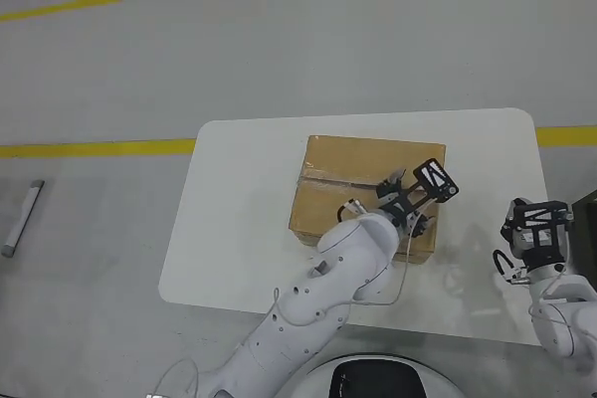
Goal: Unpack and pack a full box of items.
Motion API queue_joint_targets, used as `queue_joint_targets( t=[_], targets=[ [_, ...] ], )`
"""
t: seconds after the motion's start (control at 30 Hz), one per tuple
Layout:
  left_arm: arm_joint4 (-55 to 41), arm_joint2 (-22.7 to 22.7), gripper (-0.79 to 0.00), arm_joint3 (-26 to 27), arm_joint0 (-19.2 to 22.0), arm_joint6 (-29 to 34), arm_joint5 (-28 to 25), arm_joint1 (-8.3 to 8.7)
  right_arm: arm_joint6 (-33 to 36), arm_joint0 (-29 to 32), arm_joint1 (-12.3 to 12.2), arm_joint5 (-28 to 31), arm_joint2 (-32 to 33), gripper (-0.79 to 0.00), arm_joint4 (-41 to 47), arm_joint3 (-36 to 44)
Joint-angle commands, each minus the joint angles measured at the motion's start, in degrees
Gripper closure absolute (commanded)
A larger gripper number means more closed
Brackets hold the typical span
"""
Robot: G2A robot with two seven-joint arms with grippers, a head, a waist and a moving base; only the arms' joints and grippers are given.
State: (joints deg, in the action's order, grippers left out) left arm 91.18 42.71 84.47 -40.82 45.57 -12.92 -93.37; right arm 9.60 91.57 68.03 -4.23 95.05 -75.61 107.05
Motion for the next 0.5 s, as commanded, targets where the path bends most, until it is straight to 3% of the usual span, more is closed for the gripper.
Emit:
queue_joint_targets(
  t=[0.0, 0.13, 0.3, 0.47],
  targets=[
    [0.55, -0.2, -0.785, -0.74, 0.22, -0.34, 0.67, -0.23, 0.0, 0.04, 0.05, -0.05, 0.08, 0.0, -0.04, 0.02],
    [1.05, -0.04, -0.782, -1.16, 0.12, -1.06, 1.59, -0.54, 0.07, 0.08, 0.14, -0.04, 0.13, 0.0, -0.19, 0.07],
    [1.39, 0.1, -0.643, -0.52, -0.61, -1.88, 2.91, -0.89, 0.38, 0.0, 0.3, -0.11, -0.23, 0.0, -0.4, 0.32],
    [1.12, -0.64, -0.628, -0.77, -0.97, -2.33, 2.9, -1.43, 0.64, -0.2, 0.43, -0.03, -0.55, 0.0, -0.69, 0.37]
  ],
)
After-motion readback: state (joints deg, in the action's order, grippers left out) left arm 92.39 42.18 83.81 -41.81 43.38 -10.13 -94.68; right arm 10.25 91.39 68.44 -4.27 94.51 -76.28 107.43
